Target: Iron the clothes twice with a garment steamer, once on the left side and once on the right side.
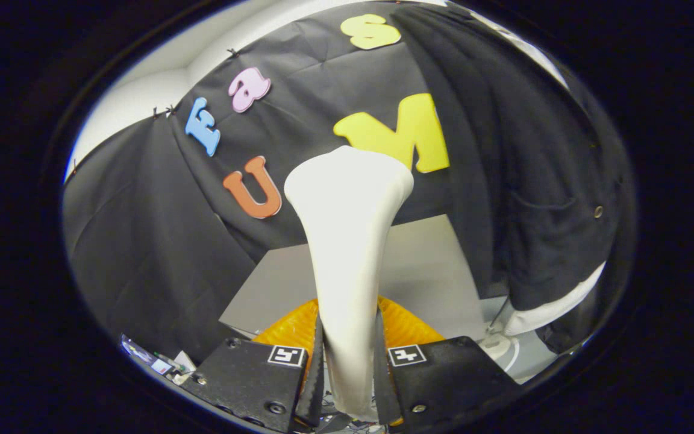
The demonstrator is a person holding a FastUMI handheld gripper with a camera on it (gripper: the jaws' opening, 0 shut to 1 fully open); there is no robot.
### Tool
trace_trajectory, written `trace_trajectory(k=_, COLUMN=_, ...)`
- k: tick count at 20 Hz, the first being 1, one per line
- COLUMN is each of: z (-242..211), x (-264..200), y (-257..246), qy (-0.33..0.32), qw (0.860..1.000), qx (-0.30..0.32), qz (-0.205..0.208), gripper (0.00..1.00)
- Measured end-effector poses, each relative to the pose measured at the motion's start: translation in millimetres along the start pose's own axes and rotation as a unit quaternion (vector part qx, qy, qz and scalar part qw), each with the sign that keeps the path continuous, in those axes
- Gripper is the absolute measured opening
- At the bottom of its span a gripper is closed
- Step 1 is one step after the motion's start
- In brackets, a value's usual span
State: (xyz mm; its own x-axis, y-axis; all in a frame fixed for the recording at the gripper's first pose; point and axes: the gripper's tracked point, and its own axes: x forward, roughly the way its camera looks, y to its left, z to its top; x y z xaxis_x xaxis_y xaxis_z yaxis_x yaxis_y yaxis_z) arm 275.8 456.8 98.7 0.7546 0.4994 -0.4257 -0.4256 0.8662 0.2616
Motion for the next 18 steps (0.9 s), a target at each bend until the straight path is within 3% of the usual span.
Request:
trace_trajectory(k=8, z=1, x=-105, y=-89, qy=-0.079, qw=0.993, qx=0.033, qz=-0.083, gripper=0.37)
trace_trajectory(k=12, z=8, x=-146, y=-121, qy=-0.112, qw=0.988, qx=0.039, qz=-0.101, gripper=0.37)
trace_trajectory(k=18, z=59, x=-193, y=-140, qy=-0.190, qw=0.975, qx=0.018, qz=-0.115, gripper=0.37)
